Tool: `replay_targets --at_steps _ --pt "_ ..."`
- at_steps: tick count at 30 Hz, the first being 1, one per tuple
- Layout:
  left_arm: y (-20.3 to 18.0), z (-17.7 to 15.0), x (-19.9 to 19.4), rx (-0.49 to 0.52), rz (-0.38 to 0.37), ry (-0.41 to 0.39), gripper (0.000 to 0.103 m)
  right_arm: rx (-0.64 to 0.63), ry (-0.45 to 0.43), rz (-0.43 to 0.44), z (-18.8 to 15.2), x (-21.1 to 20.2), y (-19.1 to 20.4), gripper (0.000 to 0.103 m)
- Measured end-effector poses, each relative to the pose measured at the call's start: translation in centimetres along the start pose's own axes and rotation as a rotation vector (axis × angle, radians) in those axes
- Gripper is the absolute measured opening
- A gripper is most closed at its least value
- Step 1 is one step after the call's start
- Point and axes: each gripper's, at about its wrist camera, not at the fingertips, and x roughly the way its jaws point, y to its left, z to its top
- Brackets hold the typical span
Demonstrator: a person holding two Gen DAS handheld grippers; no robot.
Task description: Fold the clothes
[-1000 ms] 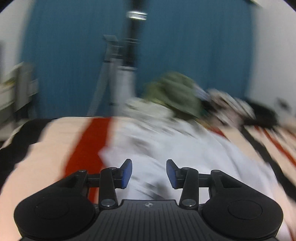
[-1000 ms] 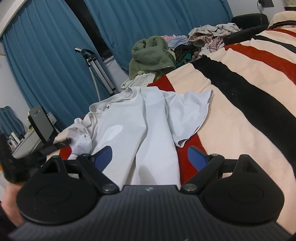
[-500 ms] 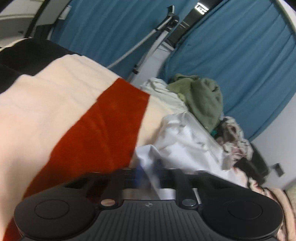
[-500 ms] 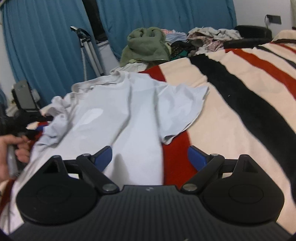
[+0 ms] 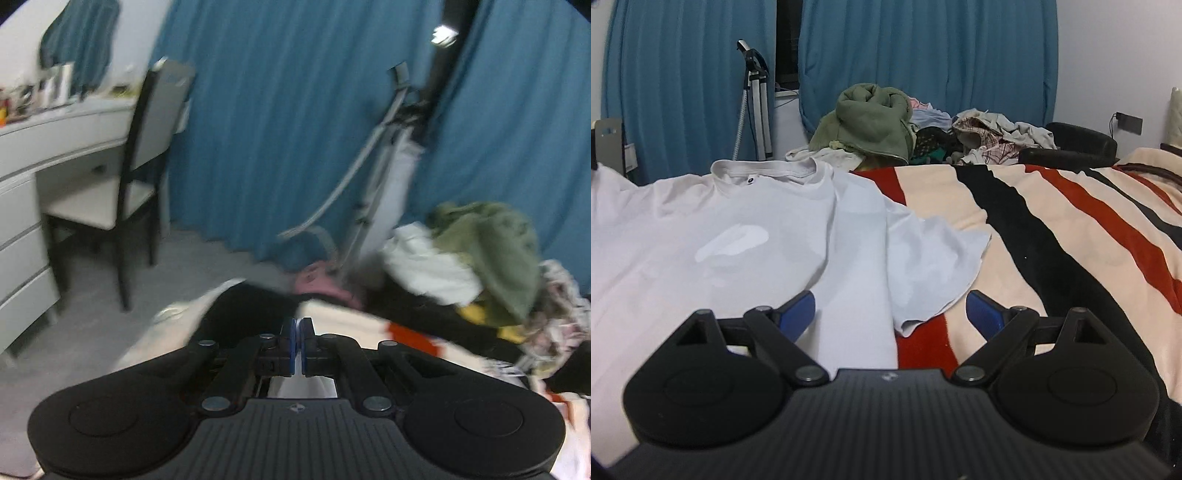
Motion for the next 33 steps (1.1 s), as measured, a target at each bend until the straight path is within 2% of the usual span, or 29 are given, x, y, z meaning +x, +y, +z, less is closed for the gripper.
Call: replay_targets --at_steps 2,6,14,15,17,18,20,23,25,27,29,33 --pt "1.4 0.3 0.7 -0.029 0.024 0.037 0.01 -0.012 0.003 0.004 0.0 0.0 0.3 0.09" --pt "3.4 -3.5 -2.2 -0.078 -0.052 0.065 0.041 -0.019 -0.006 0.013 0.0 -0.4 0.5 0.09" --pt "8.4 -13.8 -10.1 -0.408 -0.219 0.136 0.063 0.058 0.008 0.061 -0.2 -1.4 -0.2 0.09" --pt "9.0 -15.1 -10.1 -0.453 -0.23 0.156 0.063 0.064 0.012 0.067 -0.3 -1.6 -0.2 0.09" --pt "9.6 -16.9 -9.5 -0.516 -0.244 0.163 0.054 0.076 0.018 0.081 -0.5 -2.2 -0.3 0.09" --pt "9.7 -17.6 -9.0 -0.543 -0.229 0.155 0.044 0.082 0.022 0.087 -0.6 -2.4 -0.4 0.09" --pt "8.8 -18.7 -7.7 -0.58 -0.208 0.122 0.038 0.1 0.028 0.096 -0.8 -2.8 -0.5 0.09" --pt "8.5 -18.8 -6.6 -0.574 -0.196 0.073 0.021 0.117 0.039 0.108 -0.9 -2.9 -0.6 0.09" --pt "8.1 -18.4 -6.8 -0.553 -0.19 0.062 0.003 0.101 0.035 0.108 -0.8 -2.6 -0.3 0.09" --pt "7.7 -17.9 -7.0 -0.527 -0.18 0.048 0.003 0.081 0.023 0.11 -0.8 -2.3 0.0 0.09" --pt "7.2 -16.9 -8.5 -0.425 -0.106 0.011 0.003 0.073 0.014 0.115 -0.8 -2.0 0.2 0.09" --pt "6.7 -16.3 -10.3 -0.282 0.01 0.021 0.003 0.073 0.002 0.127 -0.7 -1.7 0.2 0.09"
